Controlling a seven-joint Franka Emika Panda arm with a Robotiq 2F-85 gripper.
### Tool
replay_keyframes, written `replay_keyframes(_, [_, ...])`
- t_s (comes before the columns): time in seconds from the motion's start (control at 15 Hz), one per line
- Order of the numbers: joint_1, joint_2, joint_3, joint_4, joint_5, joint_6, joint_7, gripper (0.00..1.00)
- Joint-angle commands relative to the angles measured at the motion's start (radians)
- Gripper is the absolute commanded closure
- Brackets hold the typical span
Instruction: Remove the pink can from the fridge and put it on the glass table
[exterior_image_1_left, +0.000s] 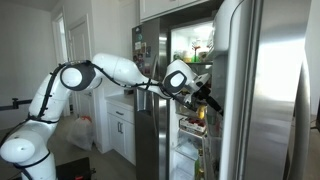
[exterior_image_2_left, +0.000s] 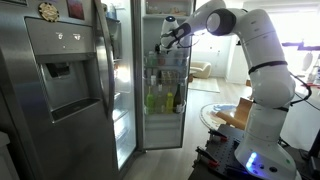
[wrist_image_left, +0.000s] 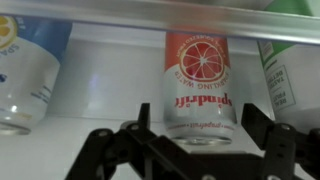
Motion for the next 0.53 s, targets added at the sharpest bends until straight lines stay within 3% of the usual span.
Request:
replay_keyframes(0.0, [0.012, 0.019, -0.022, 0.031, -0.026, 0.011, 0.03, 0.38])
replay_keyframes(0.13, [0.014, 0.018, -0.023, 0.029, -0.027, 0.011, 0.031, 0.54])
replay_keyframes(0.47, [0.018, 0.01, -0.026, 0.02, -0.029, 0.014, 0.032, 0.55])
